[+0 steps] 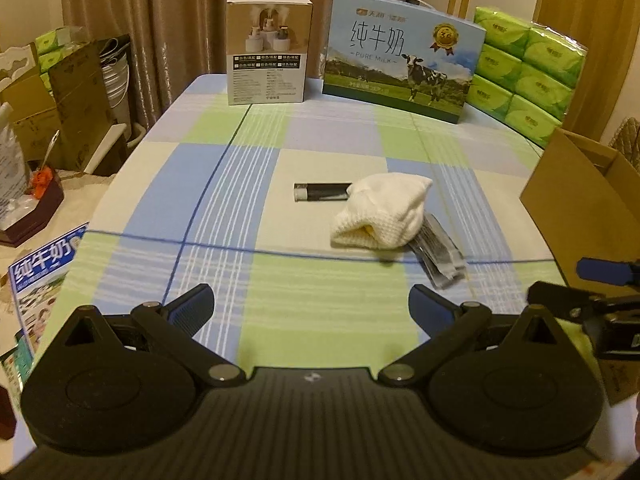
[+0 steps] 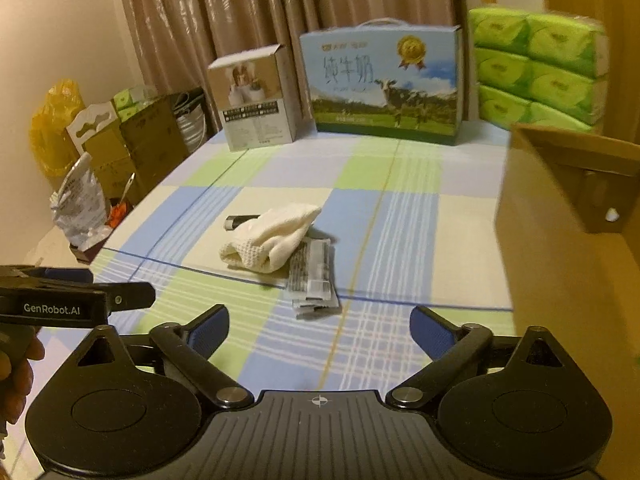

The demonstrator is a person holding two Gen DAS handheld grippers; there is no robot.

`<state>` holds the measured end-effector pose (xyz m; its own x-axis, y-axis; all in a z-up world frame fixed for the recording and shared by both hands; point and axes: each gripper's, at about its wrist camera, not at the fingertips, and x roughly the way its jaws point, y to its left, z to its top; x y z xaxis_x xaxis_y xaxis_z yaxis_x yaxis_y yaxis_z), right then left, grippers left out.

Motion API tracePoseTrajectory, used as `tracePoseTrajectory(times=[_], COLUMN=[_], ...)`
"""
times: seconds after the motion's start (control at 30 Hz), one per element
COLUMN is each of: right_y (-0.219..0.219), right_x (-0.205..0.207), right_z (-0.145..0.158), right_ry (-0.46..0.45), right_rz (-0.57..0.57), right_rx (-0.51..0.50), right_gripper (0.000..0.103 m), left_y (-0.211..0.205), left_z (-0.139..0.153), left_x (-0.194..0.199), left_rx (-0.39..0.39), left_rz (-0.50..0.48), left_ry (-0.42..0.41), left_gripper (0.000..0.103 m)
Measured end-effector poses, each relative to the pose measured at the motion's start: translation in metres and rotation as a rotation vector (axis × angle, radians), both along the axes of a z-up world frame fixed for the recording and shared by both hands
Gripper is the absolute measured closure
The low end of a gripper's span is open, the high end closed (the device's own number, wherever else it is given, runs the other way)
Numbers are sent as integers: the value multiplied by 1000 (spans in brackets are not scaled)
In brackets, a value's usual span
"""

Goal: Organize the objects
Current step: 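Grasp the grey snack bag with the right tool while the left tool grasps the white knit cloth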

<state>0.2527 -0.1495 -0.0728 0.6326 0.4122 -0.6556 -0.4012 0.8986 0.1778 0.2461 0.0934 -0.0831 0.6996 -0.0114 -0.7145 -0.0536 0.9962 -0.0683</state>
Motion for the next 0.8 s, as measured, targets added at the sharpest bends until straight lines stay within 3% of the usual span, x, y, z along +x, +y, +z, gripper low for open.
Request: tracePoseTrajectory(times=[0.2,0.5,0.73,0.77,0.8], right_y=[17,43,56,56,56], right_x=[34,73,84,85,85], right_z=[-27,-58,-73,-73,-73], right_ry=[25,29,-24,-31,-33], right_rz=[33,86,111,117,116], right_rx=[-8,-27,-102,-104,-103], right_gripper=[29,43,54,65,68], left_y=[-1,11,12,12,10], left_z=[-19,-34,-40,-40,-40], left_x=[31,60,66,66,67], left_rx=[32,8,18,15,13], left_rz=[-26,-28,-61,-66,-74], left_ry=[-16,-24,-21,-22,-25], left_gripper=[2,2,2,2,2])
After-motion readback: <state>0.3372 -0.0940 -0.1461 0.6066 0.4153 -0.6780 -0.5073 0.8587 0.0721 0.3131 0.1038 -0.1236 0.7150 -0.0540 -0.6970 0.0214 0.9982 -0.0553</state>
